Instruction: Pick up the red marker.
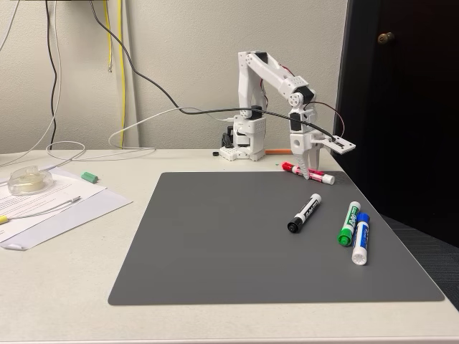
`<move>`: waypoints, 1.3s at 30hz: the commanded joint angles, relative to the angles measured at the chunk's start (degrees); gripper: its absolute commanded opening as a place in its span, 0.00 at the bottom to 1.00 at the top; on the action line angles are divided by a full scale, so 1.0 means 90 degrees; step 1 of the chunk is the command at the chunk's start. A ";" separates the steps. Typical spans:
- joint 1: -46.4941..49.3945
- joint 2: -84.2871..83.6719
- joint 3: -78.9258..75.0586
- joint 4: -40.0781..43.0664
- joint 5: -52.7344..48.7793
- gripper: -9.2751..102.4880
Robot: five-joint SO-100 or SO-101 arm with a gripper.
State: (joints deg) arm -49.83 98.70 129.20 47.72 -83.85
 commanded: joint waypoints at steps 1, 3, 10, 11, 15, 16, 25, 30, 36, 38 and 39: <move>0.0078 -0.0088 0.0029 -0.0098 0.0039 0.15; 0.0078 -0.0088 0.0059 -0.0127 0.0039 0.12; 0.0078 -0.0088 0.0078 -0.0146 0.0049 0.09; 0.0088 -0.0088 0.0078 -0.0146 0.0059 0.08; 0.0176 0.0098 0.0078 0.0000 0.0068 0.08; 0.0215 0.0254 0.0078 0.0127 0.0068 0.08; 0.0605 0.2891 0.0078 0.1475 0.0029 0.09; 0.0957 0.3975 0.0078 0.1494 0.0059 0.09; 0.1602 0.5498 0.0078 0.0557 0.0752 0.09; 0.1934 0.5869 0.0068 0.0059 0.1211 0.08; 0.2148 0.6016 0.0049 -0.0244 0.1602 0.08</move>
State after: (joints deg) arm -34.37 148.97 130.43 49.92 -73.83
